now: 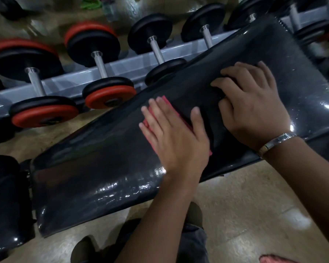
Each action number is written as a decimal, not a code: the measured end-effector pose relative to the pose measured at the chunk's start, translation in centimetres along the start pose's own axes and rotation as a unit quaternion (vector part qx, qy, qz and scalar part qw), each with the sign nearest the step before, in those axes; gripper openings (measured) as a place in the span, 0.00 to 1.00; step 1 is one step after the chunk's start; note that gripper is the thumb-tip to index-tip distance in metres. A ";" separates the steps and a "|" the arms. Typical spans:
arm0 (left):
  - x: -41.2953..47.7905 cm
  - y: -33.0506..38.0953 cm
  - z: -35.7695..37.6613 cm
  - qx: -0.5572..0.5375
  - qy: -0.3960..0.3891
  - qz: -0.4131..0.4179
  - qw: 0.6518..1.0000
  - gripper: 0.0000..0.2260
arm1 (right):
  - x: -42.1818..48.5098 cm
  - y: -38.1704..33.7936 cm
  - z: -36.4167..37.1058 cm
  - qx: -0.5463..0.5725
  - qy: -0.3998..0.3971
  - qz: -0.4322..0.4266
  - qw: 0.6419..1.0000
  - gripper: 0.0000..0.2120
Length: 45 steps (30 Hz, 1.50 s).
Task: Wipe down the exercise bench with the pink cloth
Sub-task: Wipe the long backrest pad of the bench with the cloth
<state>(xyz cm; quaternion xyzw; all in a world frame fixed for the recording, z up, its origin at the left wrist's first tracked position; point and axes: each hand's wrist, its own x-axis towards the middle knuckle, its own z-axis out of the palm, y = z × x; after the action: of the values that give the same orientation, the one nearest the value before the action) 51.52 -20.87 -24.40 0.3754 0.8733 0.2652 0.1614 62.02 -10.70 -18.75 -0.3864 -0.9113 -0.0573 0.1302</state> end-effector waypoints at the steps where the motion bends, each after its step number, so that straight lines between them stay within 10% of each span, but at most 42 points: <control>1: 0.4 0.5 0.0 0.008 0.002 0.025 1.000 0.41 | 0.0 0.0 0.0 -0.001 0.001 0.000 1.000 0.17; 6: 2.1 -4.0 -1.8 0.055 -0.047 0.282 0.957 0.36 | -0.1 -0.1 0.2 -0.016 0.002 -0.001 1.000 0.17; 12: 9.7 -0.8 -1.6 0.026 -0.040 0.113 0.993 0.35 | 0.0 0.0 0.4 -0.024 0.020 -0.002 0.999 0.16; 19: 10.1 -5.1 -3.0 0.042 -0.080 0.373 0.924 0.32 | -0.1 0.0 0.5 -0.024 0.018 -0.003 1.000 0.16; 25: 12.4 -1.4 -2.2 0.033 -0.050 0.267 0.962 0.33 | 0.0 0.0 0.4 -0.030 0.023 -0.003 0.999 0.16; 31: 12.1 -4.4 -3.5 0.039 -0.092 0.425 0.900 0.32 | 0.1 -0.1 0.2 -0.028 0.017 -0.003 0.999 0.16; 36: 13.6 -0.6 -2.5 0.007 -0.084 0.291 0.953 0.33 | 0.0 -0.1 0.2 -0.027 0.017 -0.001 1.000 0.16; 42: 10.9 -3.6 -2.8 0.032 -0.077 0.430 0.899 0.30 | -0.1 0.2 0.5 0.017 0.045 -0.005 0.999 0.15; 45: 12.3 -3.4 -2.5 0.015 -0.047 0.376 0.925 0.30 | 0.5 0.5 -0.2 0.070 0.048 0.003 0.996 0.14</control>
<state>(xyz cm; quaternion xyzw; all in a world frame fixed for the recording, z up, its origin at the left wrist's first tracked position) 40.16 -14.57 -25.37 0.6909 0.6632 0.2749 0.0853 62.11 -10.04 -18.45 -0.3760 -0.9046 -0.0113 0.2006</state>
